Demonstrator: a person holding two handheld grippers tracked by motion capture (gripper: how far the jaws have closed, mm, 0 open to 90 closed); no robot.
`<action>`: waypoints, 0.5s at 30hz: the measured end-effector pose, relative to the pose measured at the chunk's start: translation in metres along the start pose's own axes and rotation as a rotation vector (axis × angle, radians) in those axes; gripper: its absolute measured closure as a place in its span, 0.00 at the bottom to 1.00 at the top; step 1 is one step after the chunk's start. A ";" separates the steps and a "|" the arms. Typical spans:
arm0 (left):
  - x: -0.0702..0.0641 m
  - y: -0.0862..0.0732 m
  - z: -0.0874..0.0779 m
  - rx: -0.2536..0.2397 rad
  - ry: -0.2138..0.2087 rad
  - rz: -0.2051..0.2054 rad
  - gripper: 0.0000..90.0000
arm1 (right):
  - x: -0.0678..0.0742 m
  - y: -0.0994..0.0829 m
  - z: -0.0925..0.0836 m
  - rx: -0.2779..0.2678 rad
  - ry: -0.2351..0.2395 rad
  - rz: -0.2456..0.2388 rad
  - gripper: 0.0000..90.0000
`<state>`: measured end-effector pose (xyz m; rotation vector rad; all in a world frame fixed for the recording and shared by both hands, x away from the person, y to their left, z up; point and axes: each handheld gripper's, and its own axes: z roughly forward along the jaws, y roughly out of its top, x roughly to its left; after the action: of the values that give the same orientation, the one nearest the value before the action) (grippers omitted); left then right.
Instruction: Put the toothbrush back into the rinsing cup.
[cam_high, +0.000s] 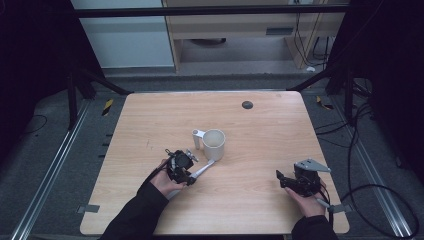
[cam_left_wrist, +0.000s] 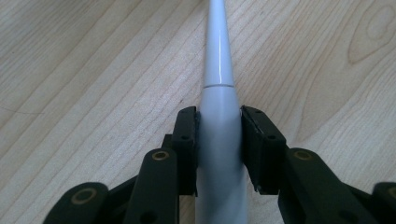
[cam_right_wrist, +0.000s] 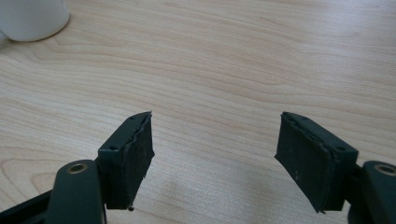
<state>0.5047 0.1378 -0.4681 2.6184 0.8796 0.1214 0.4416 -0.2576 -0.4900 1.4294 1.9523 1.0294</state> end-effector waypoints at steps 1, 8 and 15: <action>0.000 0.000 0.000 0.004 -0.003 -0.002 0.75 | 0.000 0.000 0.000 -0.001 -0.003 -0.005 0.30; 0.003 -0.004 -0.018 -0.039 0.005 -0.018 0.75 | -0.001 0.000 0.000 -0.001 -0.007 -0.002 0.30; 0.004 -0.010 -0.038 -0.111 0.016 -0.031 0.75 | -0.001 0.000 -0.001 -0.002 -0.005 0.001 0.30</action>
<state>0.4947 0.1592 -0.4371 2.5039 0.8917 0.1774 0.4414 -0.2591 -0.4901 1.4309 1.9465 1.0268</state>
